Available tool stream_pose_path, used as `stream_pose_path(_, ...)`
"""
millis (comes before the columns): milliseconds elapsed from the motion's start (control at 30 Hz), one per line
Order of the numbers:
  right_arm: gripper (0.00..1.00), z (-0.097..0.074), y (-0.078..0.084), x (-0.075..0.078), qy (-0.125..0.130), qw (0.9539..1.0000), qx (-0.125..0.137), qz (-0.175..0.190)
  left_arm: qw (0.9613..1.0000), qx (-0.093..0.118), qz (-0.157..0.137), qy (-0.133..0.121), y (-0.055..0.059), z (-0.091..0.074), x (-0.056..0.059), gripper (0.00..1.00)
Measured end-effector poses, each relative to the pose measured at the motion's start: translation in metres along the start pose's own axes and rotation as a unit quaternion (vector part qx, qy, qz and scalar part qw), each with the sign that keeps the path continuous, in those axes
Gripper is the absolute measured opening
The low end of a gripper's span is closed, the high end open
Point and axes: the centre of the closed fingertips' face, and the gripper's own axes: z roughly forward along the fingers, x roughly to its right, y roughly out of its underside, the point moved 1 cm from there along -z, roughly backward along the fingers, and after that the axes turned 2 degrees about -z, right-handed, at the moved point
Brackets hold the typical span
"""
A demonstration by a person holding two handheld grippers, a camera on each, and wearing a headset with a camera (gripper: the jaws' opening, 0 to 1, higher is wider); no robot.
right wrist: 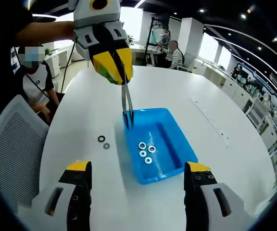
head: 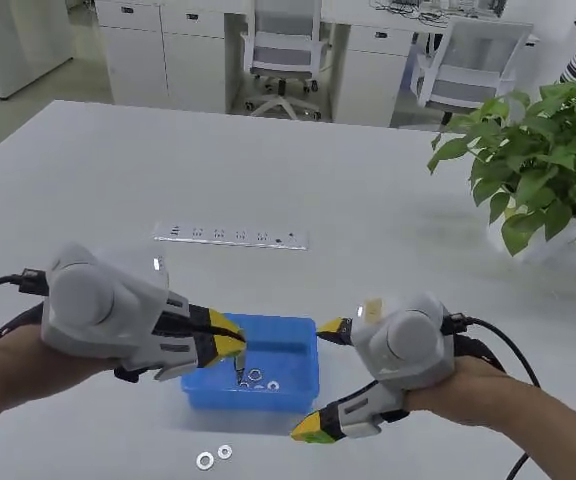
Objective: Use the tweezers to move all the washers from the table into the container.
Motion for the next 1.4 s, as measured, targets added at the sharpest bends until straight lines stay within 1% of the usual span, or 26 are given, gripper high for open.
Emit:
stream_pose_path(233,0.90,-0.003,0.006,-0.007,0.012,0.9993,0.007,0.033,1.0000,0.001,-0.005,-0.005,-0.001,-0.007,0.006,0.06)
stream_pose_path(467,1.00,-0.002,0.012,-0.016,0.021,0.9981,0.007,0.057,0.9999,0.001,-0.013,-0.006,0.001,-0.013,0.012,0.06)
stream_pose_path(633,1.00,-0.003,0.011,-0.016,0.031,0.9971,0.012,0.069,0.9998,0.002,-0.018,-0.008,0.005,-0.016,0.014,0.06)
stream_pose_path(900,1.00,0.002,0.013,-0.027,0.024,0.9972,0.010,0.069,0.9995,0.004,-0.030,-0.009,0.013,-0.017,0.018,0.06)
stream_pose_path(967,1.00,0.004,0.014,-0.028,0.023,0.9971,0.011,0.071,0.9995,0.002,-0.032,-0.008,0.017,-0.016,0.019,0.06)
stream_pose_path(1267,1.00,0.005,0.017,-0.032,0.021,0.9969,0.010,0.076,0.9990,0.001,-0.044,-0.005,0.029,-0.011,0.021,0.06)
stream_pose_path(1400,1.00,0.004,0.017,-0.033,0.022,0.9968,0.011,0.077,0.9989,-0.005,-0.046,0.002,0.034,-0.005,0.025,0.06)
